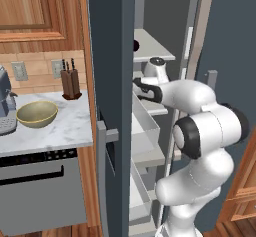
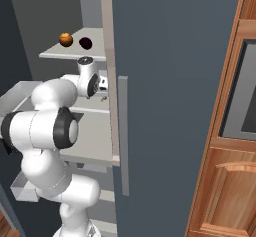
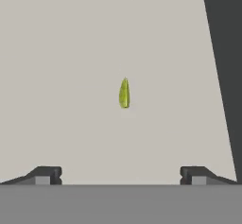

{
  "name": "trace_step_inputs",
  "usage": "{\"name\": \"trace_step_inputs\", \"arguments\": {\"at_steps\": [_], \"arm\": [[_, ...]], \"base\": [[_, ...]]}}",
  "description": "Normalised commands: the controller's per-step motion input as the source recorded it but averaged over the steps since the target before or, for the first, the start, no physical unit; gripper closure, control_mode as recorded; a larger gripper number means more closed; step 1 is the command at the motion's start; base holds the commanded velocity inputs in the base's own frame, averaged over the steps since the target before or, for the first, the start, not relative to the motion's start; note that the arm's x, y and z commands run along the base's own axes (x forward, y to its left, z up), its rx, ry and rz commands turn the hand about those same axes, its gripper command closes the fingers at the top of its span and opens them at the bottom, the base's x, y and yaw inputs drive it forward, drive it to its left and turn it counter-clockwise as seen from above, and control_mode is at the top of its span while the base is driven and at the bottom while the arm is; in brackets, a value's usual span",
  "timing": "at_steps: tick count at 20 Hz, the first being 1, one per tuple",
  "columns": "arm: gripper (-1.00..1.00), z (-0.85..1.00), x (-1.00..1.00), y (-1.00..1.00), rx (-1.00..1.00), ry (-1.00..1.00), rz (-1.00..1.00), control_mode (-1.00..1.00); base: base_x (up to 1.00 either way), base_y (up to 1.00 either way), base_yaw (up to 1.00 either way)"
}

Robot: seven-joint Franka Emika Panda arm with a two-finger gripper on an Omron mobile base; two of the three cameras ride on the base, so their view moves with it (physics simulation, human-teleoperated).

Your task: Take the orange, eggplant, and lemon wedge from the freezer and place them in the bowl on the counter.

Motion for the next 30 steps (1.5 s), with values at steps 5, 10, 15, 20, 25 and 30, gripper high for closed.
{"name": "trace_step_inputs", "arguments": {"at_steps": [5,10,15,20,25,30], "arm": [[-1.00,-0.35,0.35,0.00,0.00,0.01,0.00,-1.00],[-1.00,-0.26,0.36,0.00,0.00,0.00,0.00,-1.00],[-1.00,-0.13,0.40,0.02,0.00,0.00,0.00,-1.00],[-1.00,-0.11,0.44,0.00,0.00,0.00,0.00,-1.00],[-1.00,-0.21,0.37,0.01,0.00,0.00,0.00,-1.00],[-1.00,-0.37,0.17,0.00,0.00,0.00,0.00,-1.00]], "base": [[0.00,0.00,0.00],[0.00,0.00,0.00],[0.00,0.00,0.00],[0.00,0.00,0.00],[0.00,0.00,0.00],[0.00,0.00,0.00]]}}
